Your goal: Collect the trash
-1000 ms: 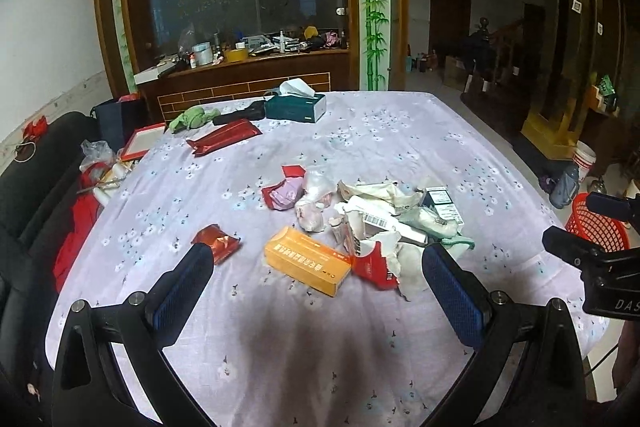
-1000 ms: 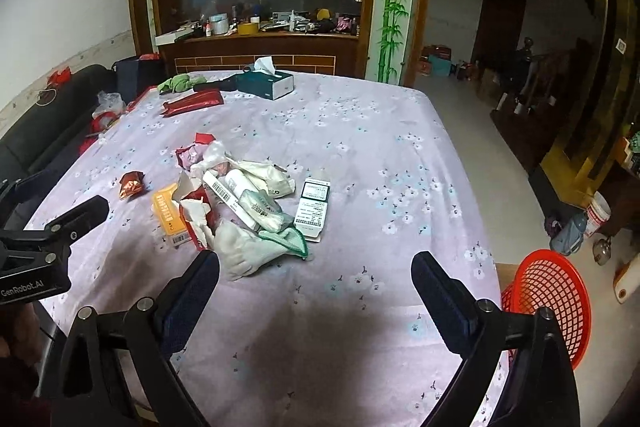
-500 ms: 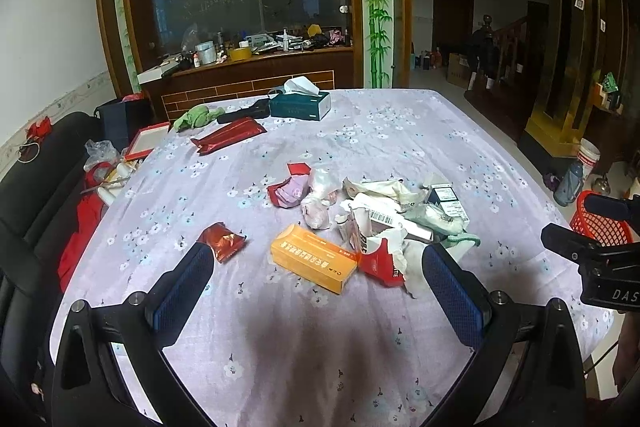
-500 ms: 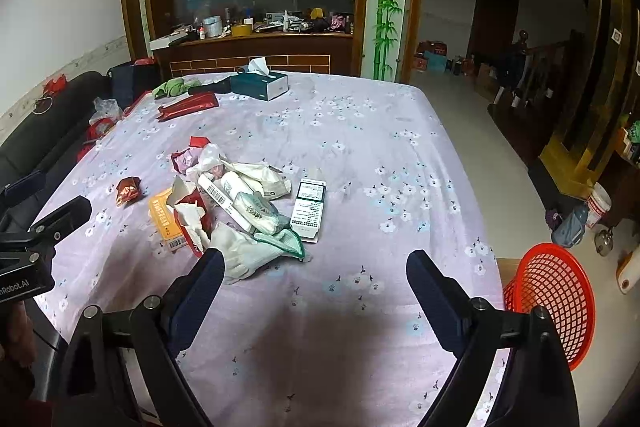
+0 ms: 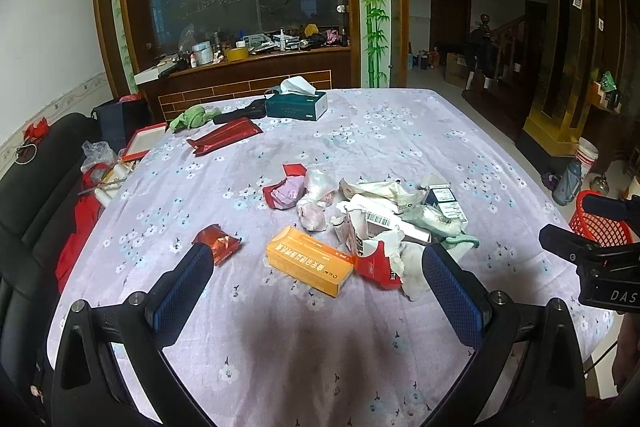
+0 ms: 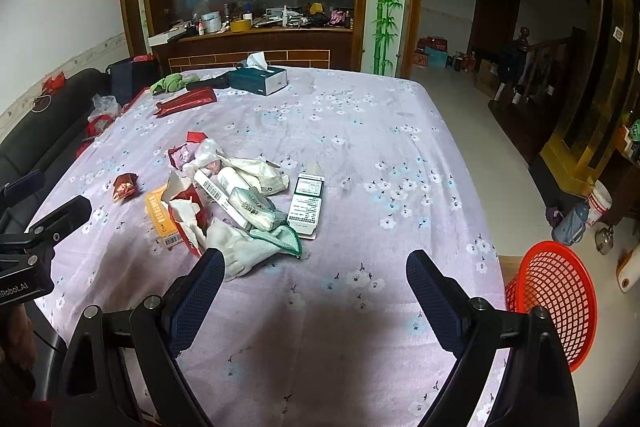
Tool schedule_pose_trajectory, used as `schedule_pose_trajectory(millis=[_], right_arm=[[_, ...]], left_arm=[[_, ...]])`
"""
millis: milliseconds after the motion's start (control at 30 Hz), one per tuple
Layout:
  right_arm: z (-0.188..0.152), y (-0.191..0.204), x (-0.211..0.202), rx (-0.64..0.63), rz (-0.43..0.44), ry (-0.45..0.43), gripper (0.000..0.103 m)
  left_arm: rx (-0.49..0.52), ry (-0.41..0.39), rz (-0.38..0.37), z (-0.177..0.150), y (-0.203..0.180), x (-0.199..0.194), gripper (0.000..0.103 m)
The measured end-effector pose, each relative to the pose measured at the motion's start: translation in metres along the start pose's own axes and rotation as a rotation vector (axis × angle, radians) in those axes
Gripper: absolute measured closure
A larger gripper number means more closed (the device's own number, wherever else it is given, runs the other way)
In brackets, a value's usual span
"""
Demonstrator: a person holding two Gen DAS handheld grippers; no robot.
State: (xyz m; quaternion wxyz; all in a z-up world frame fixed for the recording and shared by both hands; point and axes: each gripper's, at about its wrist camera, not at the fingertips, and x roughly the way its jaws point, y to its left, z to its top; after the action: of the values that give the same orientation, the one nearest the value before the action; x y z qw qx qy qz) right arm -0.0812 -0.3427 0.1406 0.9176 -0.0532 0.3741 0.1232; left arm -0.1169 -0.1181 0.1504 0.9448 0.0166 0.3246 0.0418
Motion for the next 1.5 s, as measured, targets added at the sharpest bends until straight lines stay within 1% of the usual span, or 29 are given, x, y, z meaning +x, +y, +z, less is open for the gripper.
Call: schedule_pose_trajectory(millis=[267, 400, 500, 567, 633, 733, 800, 833, 867, 900, 967, 1000, 1033, 1067, 1100, 1133, 1167, 1233, 1267, 1300, 1400, 1500], right_arm=[[0.000, 0.001, 0.002, 0.002, -0.002, 0.007, 0.009], [-0.001, 0.001, 0.006, 0.008, 0.003, 0.022, 0.009], [-0.003, 0.001, 0.010, 0.018, 0.011, 0.041, 0.014], [-0.005, 0.001, 0.013, 0.027, 0.025, 0.060, 0.020], [-0.006, 0.001, 0.016, 0.030, 0.032, 0.072, 0.021], [-0.007, 0.002, 0.016, 0.029, 0.039, 0.077, 0.025], [-0.006, 0.001, 0.017, 0.030, 0.046, 0.080, 0.027], [-0.006, 0.001, 0.018, 0.034, 0.052, 0.082, 0.028], [-0.005, 0.000, 0.019, 0.038, 0.059, 0.084, 0.028], [-0.004, -0.001, 0.021, 0.045, 0.064, 0.091, 0.029], [-0.002, -0.002, 0.025, 0.053, 0.076, 0.103, 0.030], [-0.001, -0.003, 0.028, 0.058, 0.085, 0.108, 0.031], [0.000, -0.004, 0.030, 0.063, 0.089, 0.115, 0.033], [0.001, -0.005, 0.032, 0.071, 0.090, 0.123, 0.034], [0.002, -0.006, 0.033, 0.080, 0.100, 0.129, 0.035], [0.004, -0.006, 0.035, 0.082, 0.111, 0.132, 0.035], [0.005, -0.006, 0.036, 0.079, 0.117, 0.132, 0.037], [0.009, -0.001, 0.042, 0.056, 0.139, 0.144, 0.039], [0.010, 0.001, 0.044, 0.051, 0.156, 0.148, 0.042], [0.012, 0.004, 0.047, 0.047, 0.177, 0.154, 0.042], [0.021, 0.019, 0.059, -0.003, 0.194, 0.159, 0.044], [0.030, 0.029, 0.074, -0.023, 0.220, 0.165, 0.051]], left_arm=[[-0.002, 0.022, -0.014, -0.001, -0.002, 0.009, 0.000], [-0.022, 0.057, -0.029, -0.001, 0.004, 0.018, 0.000], [-0.039, 0.080, -0.040, 0.000, 0.008, 0.027, 0.000], [-0.038, 0.099, -0.053, 0.002, 0.009, 0.034, 0.000], [-0.036, 0.131, -0.069, 0.006, 0.007, 0.044, 0.000], [-0.032, 0.173, -0.129, 0.011, 0.001, 0.061, 0.002], [-0.037, 0.222, -0.183, 0.014, -0.005, 0.079, 0.008], [-0.042, 0.245, -0.202, 0.016, -0.008, 0.088, 0.014], [-0.044, 0.265, -0.206, 0.018, -0.011, 0.099, 0.018], [-0.044, 0.286, -0.210, 0.019, -0.013, 0.110, 0.019], [-0.054, 0.340, -0.223, 0.019, -0.015, 0.132, 0.030], [-0.059, 0.368, -0.241, 0.018, -0.016, 0.143, 0.033], [-0.061, 0.397, -0.249, 0.015, -0.018, 0.154, 0.044], [-0.056, 0.423, -0.247, 0.013, -0.019, 0.161, 0.059], [-0.049, 0.461, -0.253, 0.008, -0.020, 0.171, 0.066], [-0.049, 0.481, -0.260, 0.005, -0.020, 0.176, 0.077], [-0.049, 0.488, -0.258, 0.003, -0.020, 0.178, 0.078], [-0.040, 0.467, -0.259, 0.001, -0.017, 0.172, 0.079], [-0.030, 0.445, -0.255, 0.001, -0.016, 0.165, 0.079], [-0.023, 0.421, -0.253, 0.002, -0.015, 0.157, 0.079], [-0.011, 0.374, -0.263, 0.005, -0.008, 0.135, 0.079], [0.000, 0.340, -0.267, 0.006, 0.000, 0.116, 0.079]])
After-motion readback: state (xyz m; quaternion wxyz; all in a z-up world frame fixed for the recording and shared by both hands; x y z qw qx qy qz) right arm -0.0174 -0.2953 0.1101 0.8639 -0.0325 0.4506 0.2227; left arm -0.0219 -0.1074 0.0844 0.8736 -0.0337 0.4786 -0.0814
